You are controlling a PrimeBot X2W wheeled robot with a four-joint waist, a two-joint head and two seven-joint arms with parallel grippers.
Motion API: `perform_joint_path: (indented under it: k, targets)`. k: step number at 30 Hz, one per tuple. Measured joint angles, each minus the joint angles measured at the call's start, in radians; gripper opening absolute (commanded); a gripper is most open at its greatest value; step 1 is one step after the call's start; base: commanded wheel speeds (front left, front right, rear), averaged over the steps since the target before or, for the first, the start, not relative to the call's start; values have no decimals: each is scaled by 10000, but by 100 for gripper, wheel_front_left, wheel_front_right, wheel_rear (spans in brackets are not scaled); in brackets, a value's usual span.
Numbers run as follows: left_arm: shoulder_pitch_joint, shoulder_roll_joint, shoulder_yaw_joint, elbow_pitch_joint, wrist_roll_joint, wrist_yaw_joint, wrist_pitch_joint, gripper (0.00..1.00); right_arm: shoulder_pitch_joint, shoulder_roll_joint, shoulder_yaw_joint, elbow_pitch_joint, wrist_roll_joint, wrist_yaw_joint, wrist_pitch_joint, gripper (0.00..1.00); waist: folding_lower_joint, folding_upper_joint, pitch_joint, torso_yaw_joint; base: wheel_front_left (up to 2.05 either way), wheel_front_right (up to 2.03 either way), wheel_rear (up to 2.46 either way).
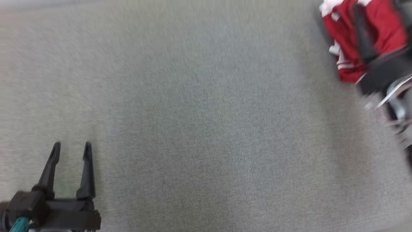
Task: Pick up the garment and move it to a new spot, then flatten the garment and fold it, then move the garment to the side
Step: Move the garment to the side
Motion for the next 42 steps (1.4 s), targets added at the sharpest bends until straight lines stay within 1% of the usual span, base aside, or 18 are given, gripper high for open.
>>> perform_joint_path:
  k: [6,10,17,20,26,33,37,42]
  targets:
    - [613,-196,245,73,-65,123,-13,100,1910,1218,-591,-813,-207,0,-374,100,-1,-1,-1044,211,0,0,0]
    - [919,-309,272,138,-61,146,-13,100,3262,1885,-1035,-1331,-305,0,-500,100,-1,-1,-1698,419,0,0,0]
    - [1360,-391,359,318,-59,151,-13,100,5001,2769,-1453,-1967,-391,0,-497,100,-2,-2,-2647,779,0,0,0]
    - [1432,-476,351,431,-56,153,-13,100,5807,3118,-1864,-2280,-431,0,-508,100,-2,-2,-3003,909,0,0,0]
    - [1575,-518,370,650,-52,151,-25,100,7251,3672,-2186,-3003,-744,0,-510,100,-2,-2,-3571,1121,0,0,0]
    - [1584,-527,408,817,-54,151,-25,100,8459,4159,-2560,-3856,-915,0,-518,100,0,-2,-3891,1242,0,0,0]
    - [1586,-529,433,884,-81,138,-25,100,8942,4378,-2752,-4036,-953,0,-506,100,0,-2,-4002,1264,0,0,0]
    - [1589,-564,470,957,-173,59,-25,100,9110,4475,-2892,-3983,-995,0,-502,100,1,-1,-4108,1258,0,0,0]
